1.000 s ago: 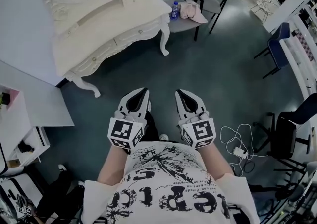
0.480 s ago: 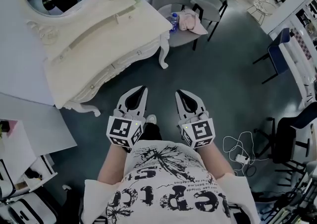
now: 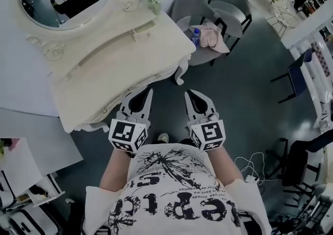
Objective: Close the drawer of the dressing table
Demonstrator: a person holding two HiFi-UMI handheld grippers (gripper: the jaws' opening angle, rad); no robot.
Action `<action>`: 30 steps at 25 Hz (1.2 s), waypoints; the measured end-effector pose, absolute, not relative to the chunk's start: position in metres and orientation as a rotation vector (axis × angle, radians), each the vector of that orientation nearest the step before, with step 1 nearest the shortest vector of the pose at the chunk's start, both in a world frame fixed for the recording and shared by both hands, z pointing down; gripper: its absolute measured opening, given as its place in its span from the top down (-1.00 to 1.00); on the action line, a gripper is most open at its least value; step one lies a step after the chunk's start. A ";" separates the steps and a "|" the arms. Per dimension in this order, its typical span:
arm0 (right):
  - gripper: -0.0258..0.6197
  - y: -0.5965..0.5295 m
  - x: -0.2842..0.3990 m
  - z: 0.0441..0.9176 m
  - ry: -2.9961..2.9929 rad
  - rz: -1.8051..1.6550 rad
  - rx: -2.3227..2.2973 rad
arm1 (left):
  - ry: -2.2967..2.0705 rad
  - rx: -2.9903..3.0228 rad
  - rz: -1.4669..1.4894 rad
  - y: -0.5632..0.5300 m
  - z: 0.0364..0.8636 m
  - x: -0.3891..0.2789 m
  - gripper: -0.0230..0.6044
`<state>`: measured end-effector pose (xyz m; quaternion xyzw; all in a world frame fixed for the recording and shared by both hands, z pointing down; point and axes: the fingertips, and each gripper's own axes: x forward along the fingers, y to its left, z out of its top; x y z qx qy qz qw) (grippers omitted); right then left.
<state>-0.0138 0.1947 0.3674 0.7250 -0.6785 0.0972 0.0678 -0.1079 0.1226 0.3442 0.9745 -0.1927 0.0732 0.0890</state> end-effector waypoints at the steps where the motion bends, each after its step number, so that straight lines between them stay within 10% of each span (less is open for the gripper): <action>1: 0.87 0.184 -0.012 0.367 -2.054 0.290 2.172 | -0.592 2.892 0.227 0.114 0.346 -0.108 0.87; 30: 0.87 -0.116 0.171 0.415 -2.489 0.248 1.426 | -1.340 2.560 0.221 -0.112 0.391 0.042 0.87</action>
